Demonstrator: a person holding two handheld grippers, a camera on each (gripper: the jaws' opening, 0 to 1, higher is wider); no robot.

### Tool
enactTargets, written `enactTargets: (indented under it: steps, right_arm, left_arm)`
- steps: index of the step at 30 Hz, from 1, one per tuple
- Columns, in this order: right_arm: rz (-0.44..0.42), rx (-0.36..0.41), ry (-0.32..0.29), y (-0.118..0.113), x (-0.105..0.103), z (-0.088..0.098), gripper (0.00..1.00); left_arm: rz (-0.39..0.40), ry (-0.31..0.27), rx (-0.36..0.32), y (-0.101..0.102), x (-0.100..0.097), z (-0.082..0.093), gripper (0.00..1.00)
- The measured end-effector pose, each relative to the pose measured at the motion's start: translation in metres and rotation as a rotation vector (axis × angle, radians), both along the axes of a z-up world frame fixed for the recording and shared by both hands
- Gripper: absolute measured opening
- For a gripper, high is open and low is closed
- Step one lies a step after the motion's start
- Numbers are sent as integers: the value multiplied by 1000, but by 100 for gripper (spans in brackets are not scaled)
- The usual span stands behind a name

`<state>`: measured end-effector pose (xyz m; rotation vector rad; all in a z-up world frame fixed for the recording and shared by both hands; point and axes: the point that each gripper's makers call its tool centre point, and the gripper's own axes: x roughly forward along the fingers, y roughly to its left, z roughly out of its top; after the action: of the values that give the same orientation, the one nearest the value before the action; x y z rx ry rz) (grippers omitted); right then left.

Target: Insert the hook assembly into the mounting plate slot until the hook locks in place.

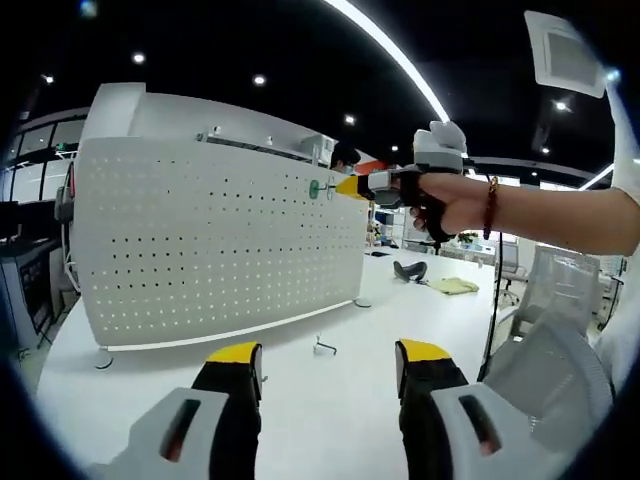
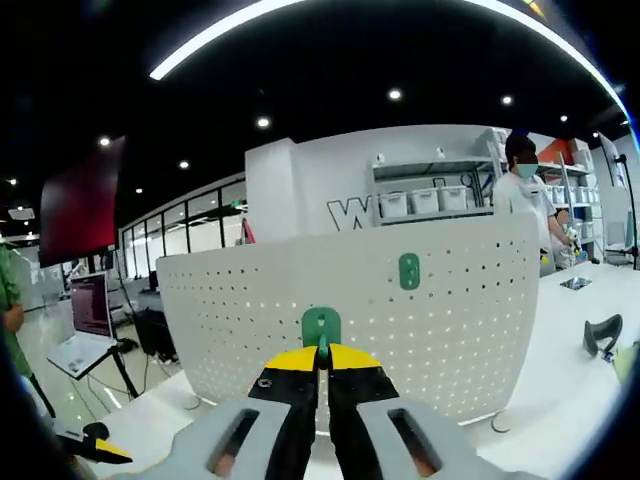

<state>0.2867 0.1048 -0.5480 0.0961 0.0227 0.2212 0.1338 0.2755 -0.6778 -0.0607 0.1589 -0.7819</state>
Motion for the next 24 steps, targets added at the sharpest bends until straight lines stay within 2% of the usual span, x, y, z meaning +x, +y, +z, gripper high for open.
enactTargets:
  steps: [3, 14, 24]
  right_arm:
    - [-20, 18, -7, -5, 5, 6, 1]
    - [-42, -17, -44, -12, 25, 27, 1]
    - [-43, -37, -58, -11, 43, 34, 1]
  left_arm:
    - [5, 2, -8, 1, 1, 0, 56]
    - [2, -4, -4, 0, 3, 2, 58]
    - [31, 9, -15, 6, 4, -1, 62]
